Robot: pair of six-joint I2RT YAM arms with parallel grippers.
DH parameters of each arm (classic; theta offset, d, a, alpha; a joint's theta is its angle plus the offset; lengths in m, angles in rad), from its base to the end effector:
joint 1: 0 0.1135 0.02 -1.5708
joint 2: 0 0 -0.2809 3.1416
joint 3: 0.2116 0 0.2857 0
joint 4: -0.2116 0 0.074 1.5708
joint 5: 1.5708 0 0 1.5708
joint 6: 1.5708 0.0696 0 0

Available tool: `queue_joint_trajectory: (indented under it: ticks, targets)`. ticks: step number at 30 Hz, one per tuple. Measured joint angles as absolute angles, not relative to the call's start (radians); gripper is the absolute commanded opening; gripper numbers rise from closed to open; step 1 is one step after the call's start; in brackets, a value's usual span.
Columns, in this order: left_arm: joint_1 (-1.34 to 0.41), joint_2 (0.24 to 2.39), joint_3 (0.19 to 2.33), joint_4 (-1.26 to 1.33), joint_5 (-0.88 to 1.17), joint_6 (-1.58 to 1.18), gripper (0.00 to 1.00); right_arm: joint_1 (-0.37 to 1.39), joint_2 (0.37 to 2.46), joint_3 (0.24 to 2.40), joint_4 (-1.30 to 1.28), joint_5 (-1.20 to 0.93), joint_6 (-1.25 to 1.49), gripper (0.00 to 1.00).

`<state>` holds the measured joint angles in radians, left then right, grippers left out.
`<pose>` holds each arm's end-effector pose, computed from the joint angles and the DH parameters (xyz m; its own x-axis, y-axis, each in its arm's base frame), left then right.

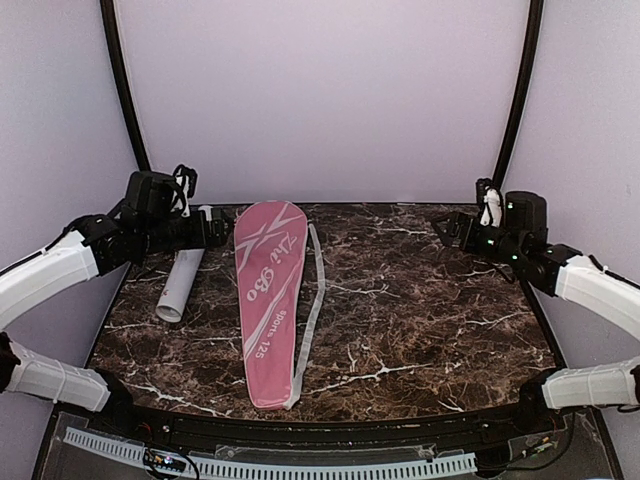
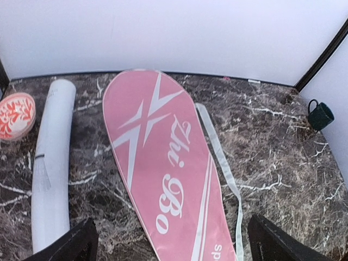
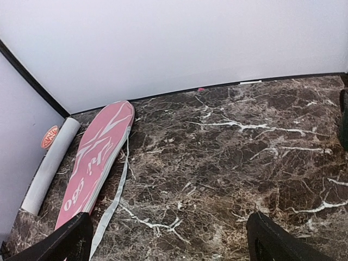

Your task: Pack up the badminton gear

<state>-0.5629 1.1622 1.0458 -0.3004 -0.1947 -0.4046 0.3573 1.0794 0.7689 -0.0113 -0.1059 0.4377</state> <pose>0.2803 -0.1609 0.3408 -0.4619 -0.1652 -0.8714 0.2090 0.9346 -0.2879 0.2856 0.1145 0.2877 -0.4556 0.2798 -0.8451 -0.2745 0.8589 0.4324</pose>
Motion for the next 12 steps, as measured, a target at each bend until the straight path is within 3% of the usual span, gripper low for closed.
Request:
queue_joint_trajectory:
  ticks: [12]
  targets:
    - [-0.563,1.162,0.878,-0.286,-0.18,-0.5,0.99,0.339,1.085,0.638,0.025,-0.104,0.48,1.0]
